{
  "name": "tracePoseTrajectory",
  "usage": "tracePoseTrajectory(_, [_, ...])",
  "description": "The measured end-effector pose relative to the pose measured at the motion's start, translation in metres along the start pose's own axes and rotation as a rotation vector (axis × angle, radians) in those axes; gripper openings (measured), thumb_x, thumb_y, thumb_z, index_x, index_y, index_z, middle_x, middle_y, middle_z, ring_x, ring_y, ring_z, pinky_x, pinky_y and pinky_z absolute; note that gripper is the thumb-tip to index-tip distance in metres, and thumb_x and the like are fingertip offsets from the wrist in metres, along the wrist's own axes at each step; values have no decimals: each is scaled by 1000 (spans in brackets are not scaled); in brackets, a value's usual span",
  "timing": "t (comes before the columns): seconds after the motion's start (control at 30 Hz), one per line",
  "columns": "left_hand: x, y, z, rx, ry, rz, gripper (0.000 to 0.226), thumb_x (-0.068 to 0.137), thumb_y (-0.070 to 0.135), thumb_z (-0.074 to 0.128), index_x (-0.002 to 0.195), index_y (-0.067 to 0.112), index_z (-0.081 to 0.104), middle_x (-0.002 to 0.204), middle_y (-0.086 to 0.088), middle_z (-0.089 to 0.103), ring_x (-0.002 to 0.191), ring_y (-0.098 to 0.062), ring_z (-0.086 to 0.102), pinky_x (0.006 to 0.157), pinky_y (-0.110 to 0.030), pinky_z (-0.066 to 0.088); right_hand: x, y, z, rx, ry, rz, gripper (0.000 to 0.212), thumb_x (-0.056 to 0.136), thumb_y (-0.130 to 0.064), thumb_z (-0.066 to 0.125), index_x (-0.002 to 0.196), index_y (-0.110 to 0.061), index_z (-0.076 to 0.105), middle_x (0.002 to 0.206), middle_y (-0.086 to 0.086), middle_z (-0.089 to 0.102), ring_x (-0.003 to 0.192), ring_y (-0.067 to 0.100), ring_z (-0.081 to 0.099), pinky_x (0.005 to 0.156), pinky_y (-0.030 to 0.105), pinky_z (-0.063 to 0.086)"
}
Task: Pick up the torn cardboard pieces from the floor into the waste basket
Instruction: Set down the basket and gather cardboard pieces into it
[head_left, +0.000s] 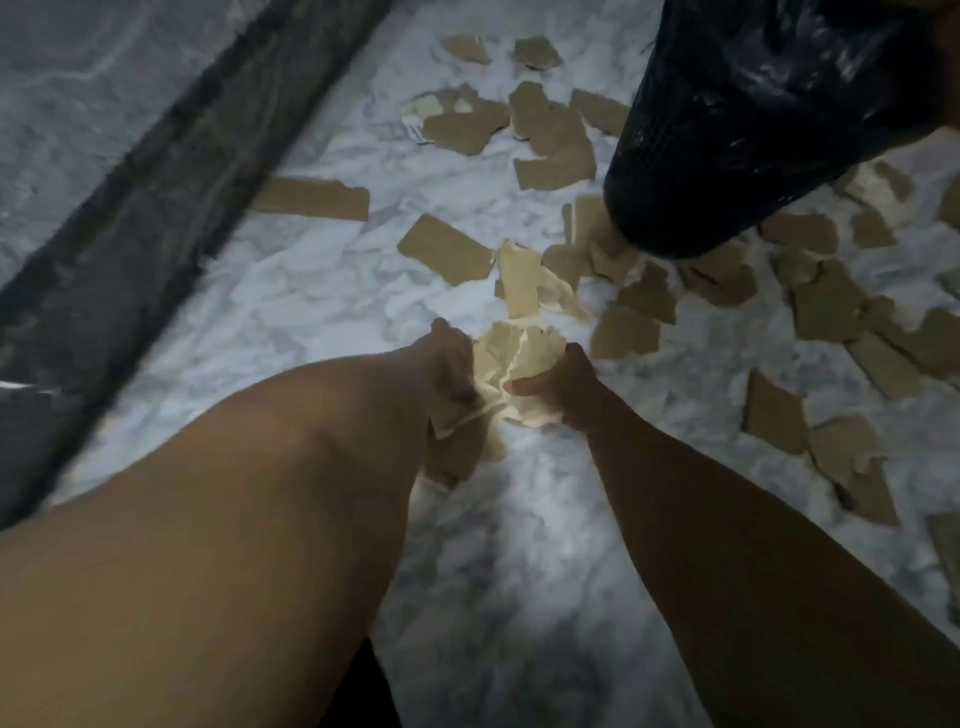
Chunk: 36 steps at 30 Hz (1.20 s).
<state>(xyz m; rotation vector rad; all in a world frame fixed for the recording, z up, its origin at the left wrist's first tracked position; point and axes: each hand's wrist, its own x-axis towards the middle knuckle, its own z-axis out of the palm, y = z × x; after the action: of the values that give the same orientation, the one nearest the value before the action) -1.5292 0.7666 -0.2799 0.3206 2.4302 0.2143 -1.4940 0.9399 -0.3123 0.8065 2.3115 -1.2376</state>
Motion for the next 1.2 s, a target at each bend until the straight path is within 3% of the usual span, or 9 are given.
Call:
tracePoseTrajectory(0.13, [3,-4,-1,-79,-25,0,61,69,45,84,113,9,61,126,-12,42,99,-24,58,76,-27,53,-7,-7,0,28,13,12,112,37,-35,99,130,-11,43,120,1,57,112,22,59,93,43,55])
tracePoseTrajectory(0.37, [9,-2,3,-214,68,-37,77,75,41,80,130,0,44,131,-12,45,119,-24,51,95,-30,50,7,-10,-2,-102,-5,34,110,43,-35,99,130,-7,39,129,7,56,123,25,54,103,39,48])
tracePoseTrajectory(0.47, [13,-5,13,-187,58,-53,71,62,41,89,114,4,57,118,-10,52,102,-23,62,86,-31,55,15,-11,-3,-102,-38,51,120,14,-47,94,119,-8,52,112,5,65,109,26,64,81,42,60])
tracePoseTrajectory(0.57, [11,-4,18,-170,94,-87,42,65,42,84,83,11,63,96,-3,61,86,-16,63,83,-27,55,11,-21,-9,-117,-96,115,90,39,-28,101,113,-1,58,104,10,67,92,30,66,47,41,58])
tracePoseTrajectory(0.73, [-14,4,37,-146,184,-147,29,78,41,67,69,21,49,86,-1,54,91,-20,58,87,-27,45,13,-32,-11,-203,-200,102,107,53,-27,98,139,2,42,130,18,58,108,37,61,74,49,60])
tracePoseTrajectory(0.87, [-55,18,70,-53,152,-226,29,72,50,54,69,24,41,84,4,49,80,-18,53,61,-27,30,-1,-22,-15,-266,-208,-12,125,60,-27,95,151,-2,14,151,19,35,130,33,45,104,43,45])
tracePoseTrajectory(0.93, [-75,21,81,13,144,-269,33,77,51,53,66,24,36,75,7,46,74,-14,48,66,-24,27,-7,-15,-23,-259,-238,-25,126,60,-25,95,152,-2,12,145,17,41,116,27,50,100,40,48])
tracePoseTrajectory(1.07, [-106,29,86,34,225,-334,40,84,50,59,65,28,31,69,9,38,94,-16,61,77,-23,32,-22,0,-41,-376,-276,-5,98,65,-34,92,139,4,40,100,11,61,86,25,60,61,30,46])
tracePoseTrajectory(1.2, [-113,39,84,-247,295,-415,36,77,48,66,65,24,43,71,5,48,97,-23,64,76,-24,40,-40,14,-42,-302,-297,-11,77,63,-29,93,123,-3,52,107,13,63,98,28,61,72,32,48])
